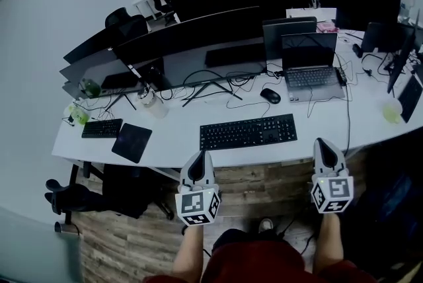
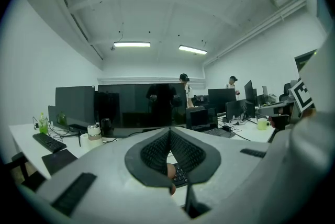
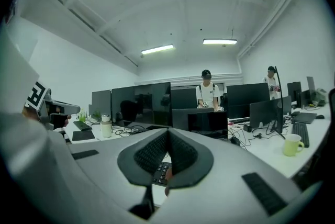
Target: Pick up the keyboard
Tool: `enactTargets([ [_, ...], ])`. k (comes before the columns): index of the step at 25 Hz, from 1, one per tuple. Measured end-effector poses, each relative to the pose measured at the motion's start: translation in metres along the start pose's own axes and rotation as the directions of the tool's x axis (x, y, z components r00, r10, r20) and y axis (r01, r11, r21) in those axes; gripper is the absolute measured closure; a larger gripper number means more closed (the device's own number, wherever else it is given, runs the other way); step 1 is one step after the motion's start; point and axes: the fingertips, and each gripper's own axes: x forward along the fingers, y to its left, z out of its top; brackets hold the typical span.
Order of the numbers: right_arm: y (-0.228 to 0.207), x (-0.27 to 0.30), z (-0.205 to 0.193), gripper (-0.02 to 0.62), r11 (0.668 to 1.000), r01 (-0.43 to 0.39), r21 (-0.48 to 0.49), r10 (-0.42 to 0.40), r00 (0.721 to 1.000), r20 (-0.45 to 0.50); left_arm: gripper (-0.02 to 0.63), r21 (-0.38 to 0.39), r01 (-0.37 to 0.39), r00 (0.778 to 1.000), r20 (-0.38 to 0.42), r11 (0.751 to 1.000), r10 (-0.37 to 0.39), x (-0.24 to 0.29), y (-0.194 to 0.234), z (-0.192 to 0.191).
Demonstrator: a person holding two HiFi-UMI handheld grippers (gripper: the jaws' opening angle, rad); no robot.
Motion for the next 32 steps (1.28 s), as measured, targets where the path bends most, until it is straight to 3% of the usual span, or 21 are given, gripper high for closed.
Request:
enactTargets([
  [13, -0.001, 0.064, -0.009, 0.6, 0.999, -0.021, 0.025, 0.022, 1.0, -0.022, 0.6, -0.022, -0.012, 0.999, -0.035, 1.0, 0.011, 0.058, 0.025, -0.02],
  [26, 0.018, 0.169, 0.004, 0.589, 1.0, -0.016, -0.009, 0.016, 0.999, -0.037, 0.598, -0.045, -0.021, 0.998, -0.052, 0.999, 0.018, 0.147, 0.096, -0.028],
  [32, 0.03, 0.206, -0.002, 0.564, 1.0, -0.018, -0.004, 0.017, 0.997, -0.072, 0.597, -0.04, 0.017, 0.997, -0.08, 0.999, -0.02, 0.178, 0.117, -0.036],
])
